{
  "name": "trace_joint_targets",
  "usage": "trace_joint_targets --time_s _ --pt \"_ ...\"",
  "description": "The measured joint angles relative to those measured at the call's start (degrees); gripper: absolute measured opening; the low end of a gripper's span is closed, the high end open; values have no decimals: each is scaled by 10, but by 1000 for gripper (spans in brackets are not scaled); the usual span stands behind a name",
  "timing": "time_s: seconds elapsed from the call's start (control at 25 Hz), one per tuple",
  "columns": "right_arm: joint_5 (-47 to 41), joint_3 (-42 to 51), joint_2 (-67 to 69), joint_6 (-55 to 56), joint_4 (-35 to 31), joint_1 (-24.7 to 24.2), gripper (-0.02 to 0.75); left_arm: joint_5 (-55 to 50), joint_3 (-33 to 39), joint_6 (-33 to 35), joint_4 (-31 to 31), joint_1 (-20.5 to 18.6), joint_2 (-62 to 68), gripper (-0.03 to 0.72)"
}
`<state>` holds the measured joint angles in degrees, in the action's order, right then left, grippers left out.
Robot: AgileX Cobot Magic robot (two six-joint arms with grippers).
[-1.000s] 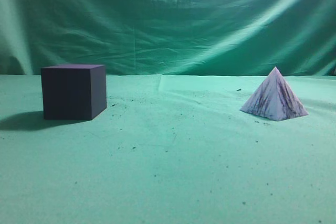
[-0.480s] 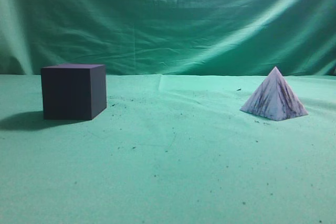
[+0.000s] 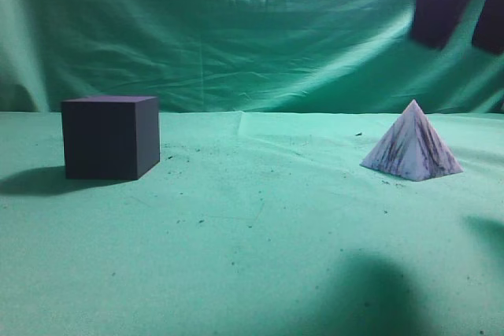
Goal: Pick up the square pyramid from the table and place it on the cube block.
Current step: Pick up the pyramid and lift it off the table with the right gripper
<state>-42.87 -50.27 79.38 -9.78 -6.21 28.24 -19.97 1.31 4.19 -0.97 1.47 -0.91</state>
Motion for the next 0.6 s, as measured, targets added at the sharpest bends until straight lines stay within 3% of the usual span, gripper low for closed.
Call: trace_joint_targets --time_s 0.04,0.12,0.6 --pt "3 -6 19 1 0 0 570 0 0 0 0 0 0 0" --pt "5 -20 50 11 0 0 646 0 0 0 0 0 0 0" --pt "8 -108 216 107 71 0 643 0 0 0 0 0 0 0"
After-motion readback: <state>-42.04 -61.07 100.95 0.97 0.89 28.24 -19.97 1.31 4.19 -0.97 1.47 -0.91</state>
